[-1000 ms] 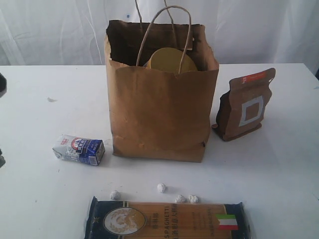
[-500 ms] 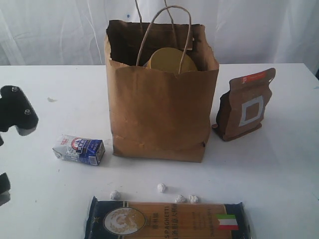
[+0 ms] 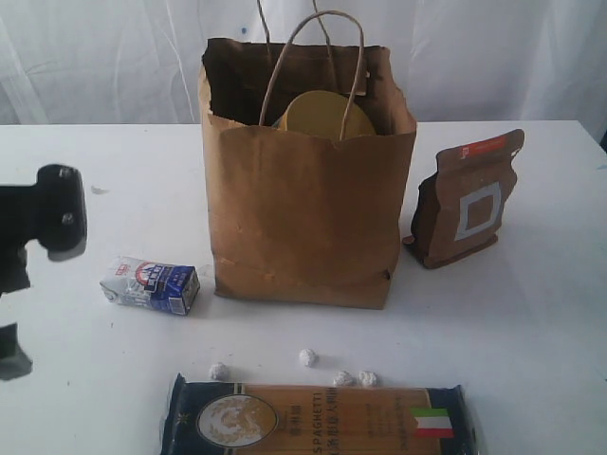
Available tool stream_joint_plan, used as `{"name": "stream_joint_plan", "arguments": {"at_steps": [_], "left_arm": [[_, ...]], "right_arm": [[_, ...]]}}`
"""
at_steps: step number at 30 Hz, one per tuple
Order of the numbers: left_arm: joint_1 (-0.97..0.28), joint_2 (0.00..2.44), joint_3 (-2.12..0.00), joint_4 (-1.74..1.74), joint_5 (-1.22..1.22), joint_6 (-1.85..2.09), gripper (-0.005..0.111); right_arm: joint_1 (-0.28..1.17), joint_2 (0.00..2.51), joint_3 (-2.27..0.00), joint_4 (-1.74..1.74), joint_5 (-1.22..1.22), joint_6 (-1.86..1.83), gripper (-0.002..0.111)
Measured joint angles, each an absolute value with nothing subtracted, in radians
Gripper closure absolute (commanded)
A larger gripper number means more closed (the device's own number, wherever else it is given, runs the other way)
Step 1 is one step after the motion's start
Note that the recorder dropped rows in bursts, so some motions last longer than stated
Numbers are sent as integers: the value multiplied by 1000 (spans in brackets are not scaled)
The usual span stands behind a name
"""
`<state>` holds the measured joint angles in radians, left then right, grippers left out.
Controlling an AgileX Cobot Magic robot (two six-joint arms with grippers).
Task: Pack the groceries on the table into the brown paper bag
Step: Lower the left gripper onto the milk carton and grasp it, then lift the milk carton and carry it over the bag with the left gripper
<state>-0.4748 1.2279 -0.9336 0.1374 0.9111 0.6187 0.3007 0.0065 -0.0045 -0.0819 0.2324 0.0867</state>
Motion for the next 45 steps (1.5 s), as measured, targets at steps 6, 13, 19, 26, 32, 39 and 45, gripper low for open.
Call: {"name": "stream_joint_plan", "arguments": {"at_steps": [6, 13, 19, 26, 32, 39, 45], "left_arm": [[-416, 1350, -1072, 122, 856, 676, 25], [-366, 1541, -1173, 41, 812, 939, 25], [-359, 1634, -1183, -19, 689, 1103, 25], [-325, 1750, -1183, -117, 515, 1205, 25], [-325, 1841, -1183, -221, 495, 1277, 26], [-325, 1889, -1186, -260, 502, 1189, 106], [-312, 1874, -1186, -265, 493, 889, 107]], "right_arm": [[301, 6, -4, -82, 232, 87, 108], [301, 6, -4, -82, 232, 87, 108], [301, 6, -4, -82, 232, 87, 108], [301, 6, -4, -82, 232, 87, 108], [301, 6, -4, -82, 232, 87, 108], [301, 6, -4, -82, 232, 87, 108], [301, 6, -4, -82, 232, 87, 108]]}}
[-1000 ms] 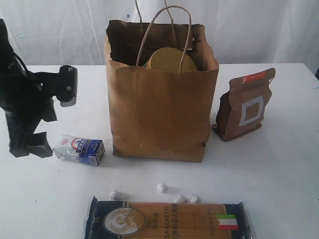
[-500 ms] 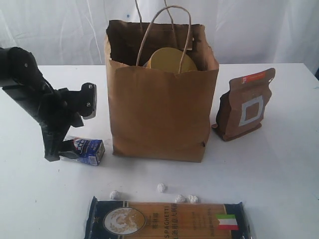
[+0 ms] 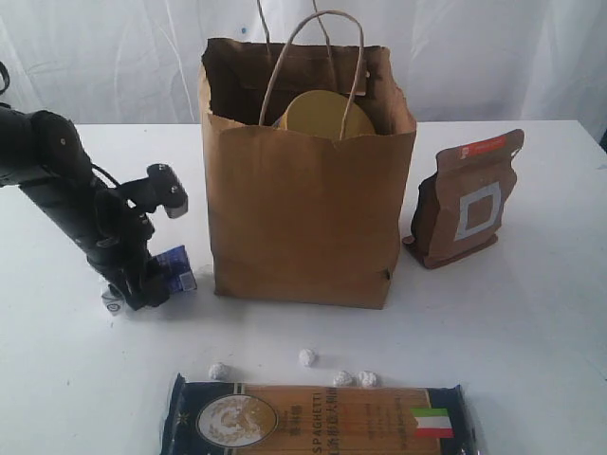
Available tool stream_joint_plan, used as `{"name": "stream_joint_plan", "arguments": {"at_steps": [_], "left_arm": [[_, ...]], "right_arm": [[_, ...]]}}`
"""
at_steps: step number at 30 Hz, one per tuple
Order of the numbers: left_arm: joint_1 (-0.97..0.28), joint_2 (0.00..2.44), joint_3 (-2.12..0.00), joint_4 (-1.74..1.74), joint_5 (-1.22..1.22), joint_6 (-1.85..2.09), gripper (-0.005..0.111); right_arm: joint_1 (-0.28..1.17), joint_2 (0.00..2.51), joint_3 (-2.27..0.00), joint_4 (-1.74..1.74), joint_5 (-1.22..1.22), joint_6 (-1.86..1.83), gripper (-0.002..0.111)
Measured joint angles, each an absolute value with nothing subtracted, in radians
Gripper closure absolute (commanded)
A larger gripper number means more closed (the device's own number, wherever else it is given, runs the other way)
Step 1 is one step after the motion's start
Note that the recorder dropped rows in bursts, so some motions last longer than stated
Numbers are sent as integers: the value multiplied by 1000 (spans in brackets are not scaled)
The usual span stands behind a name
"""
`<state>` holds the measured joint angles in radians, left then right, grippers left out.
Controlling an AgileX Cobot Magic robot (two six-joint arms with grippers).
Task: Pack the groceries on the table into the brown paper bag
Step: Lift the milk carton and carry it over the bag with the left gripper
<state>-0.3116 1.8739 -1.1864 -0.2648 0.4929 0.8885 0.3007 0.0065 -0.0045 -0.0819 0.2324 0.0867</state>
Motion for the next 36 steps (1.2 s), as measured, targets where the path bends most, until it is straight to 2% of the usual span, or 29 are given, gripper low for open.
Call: {"name": "stream_joint_plan", "arguments": {"at_steps": [9, 17, 27, 36], "left_arm": [[-262, 1589, -1186, -323, 400, 703, 107], [-257, 1318, -1249, -677, 359, 792, 107], [-259, 1364, -1441, -1138, 497, 1103, 107], [-259, 1523, -1456, -1387, 596, 1236, 107]], "right_arm": [[301, 6, -4, -82, 232, 87, 108], [301, 6, -4, -82, 232, 87, 108], [301, 6, -4, -80, 232, 87, 108], [301, 6, -4, -80, 232, 87, 108]]}}
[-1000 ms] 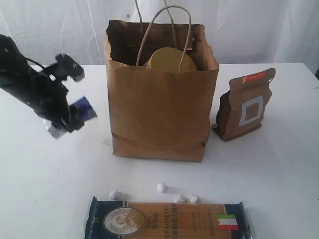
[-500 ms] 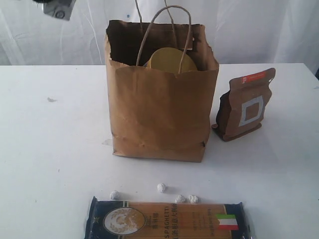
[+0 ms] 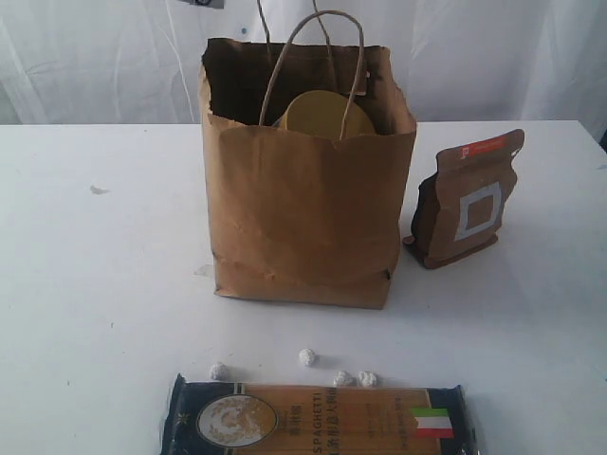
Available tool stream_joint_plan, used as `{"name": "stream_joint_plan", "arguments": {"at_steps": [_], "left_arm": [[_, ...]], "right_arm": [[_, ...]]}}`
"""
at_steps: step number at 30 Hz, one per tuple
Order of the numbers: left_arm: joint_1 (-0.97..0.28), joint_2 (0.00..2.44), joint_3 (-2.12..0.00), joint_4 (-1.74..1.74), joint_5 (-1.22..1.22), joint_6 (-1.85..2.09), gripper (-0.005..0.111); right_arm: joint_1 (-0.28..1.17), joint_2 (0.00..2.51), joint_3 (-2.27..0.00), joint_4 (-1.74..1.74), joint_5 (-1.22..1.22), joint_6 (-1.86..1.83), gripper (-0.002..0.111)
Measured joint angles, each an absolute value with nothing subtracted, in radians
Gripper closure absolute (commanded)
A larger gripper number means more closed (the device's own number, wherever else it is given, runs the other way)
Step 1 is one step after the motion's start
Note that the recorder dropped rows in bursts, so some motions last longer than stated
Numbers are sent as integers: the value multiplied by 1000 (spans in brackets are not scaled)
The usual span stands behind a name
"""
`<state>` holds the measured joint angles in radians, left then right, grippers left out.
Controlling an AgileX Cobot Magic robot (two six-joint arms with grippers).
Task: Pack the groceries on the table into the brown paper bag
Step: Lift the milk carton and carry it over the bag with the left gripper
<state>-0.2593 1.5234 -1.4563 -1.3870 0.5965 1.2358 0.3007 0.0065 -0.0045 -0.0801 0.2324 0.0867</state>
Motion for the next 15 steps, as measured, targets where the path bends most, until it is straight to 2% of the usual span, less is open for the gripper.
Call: {"name": "stream_joint_plan", "arguments": {"at_steps": [5, 10, 11, 13, 14, 15], "left_arm": [[-263, 1601, -1456, -1469, 613, 1301, 107], [-267, 1667, -1456, -1427, 736, 1321, 107], [-267, 1672, -1456, -1419, 745, 1321, 104], [-268, 1693, -1456, -1398, 752, 1323, 87], [-268, 1698, -1456, -1396, 754, 1325, 72], [-268, 1711, -1456, -1393, 754, 1325, 61]], "right_arm": [[301, 6, -4, -80, 232, 87, 108], [301, 6, -4, -80, 232, 87, 108], [301, 6, -4, -80, 232, 87, 108], [301, 6, -4, -80, 232, 87, 108], [301, 6, -4, -80, 232, 87, 108], [301, 6, -4, -80, 232, 87, 108]]}}
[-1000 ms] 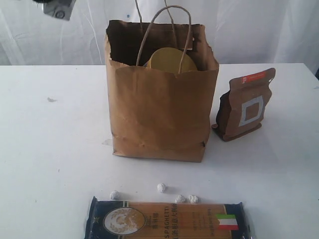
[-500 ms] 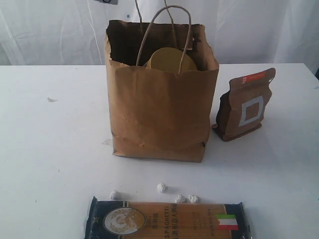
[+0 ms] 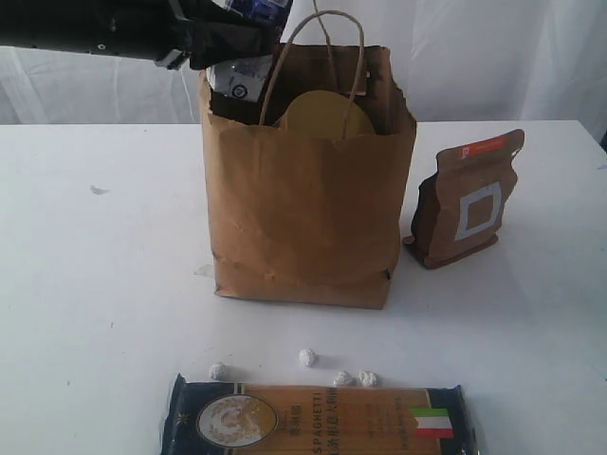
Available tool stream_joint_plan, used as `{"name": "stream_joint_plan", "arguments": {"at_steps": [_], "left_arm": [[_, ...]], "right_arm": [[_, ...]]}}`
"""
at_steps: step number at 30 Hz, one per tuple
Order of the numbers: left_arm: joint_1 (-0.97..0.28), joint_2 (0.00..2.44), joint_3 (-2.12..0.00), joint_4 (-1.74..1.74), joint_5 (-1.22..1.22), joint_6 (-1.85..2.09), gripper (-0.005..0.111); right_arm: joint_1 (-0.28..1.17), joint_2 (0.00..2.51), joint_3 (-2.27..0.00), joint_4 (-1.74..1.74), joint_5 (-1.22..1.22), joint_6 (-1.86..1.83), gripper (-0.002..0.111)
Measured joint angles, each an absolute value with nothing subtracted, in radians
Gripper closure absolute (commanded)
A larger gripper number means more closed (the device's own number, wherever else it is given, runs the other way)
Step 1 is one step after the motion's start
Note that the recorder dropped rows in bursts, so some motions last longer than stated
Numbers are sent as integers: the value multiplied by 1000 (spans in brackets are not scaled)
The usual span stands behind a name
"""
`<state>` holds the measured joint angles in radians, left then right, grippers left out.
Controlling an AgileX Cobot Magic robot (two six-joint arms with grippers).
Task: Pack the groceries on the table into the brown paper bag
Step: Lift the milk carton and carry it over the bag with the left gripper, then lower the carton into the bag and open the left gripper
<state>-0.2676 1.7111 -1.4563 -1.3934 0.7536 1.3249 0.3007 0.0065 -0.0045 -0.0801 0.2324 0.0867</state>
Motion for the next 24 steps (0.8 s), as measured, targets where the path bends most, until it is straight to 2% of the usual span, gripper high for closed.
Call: {"name": "stream_joint_plan", "arguments": {"at_steps": [1, 3, 24], "left_arm": [[-269, 1718, -1456, -1393, 754, 1321, 50], [-275, 1731, -1456, -1389, 740, 1319, 41], [-286, 1730, -1463, -1412, 714, 1316, 42]], "right_arm": [[301, 6, -4, -80, 232, 87, 108], [301, 6, -4, -80, 232, 87, 108], [301, 6, -4, -80, 232, 87, 108]]}}
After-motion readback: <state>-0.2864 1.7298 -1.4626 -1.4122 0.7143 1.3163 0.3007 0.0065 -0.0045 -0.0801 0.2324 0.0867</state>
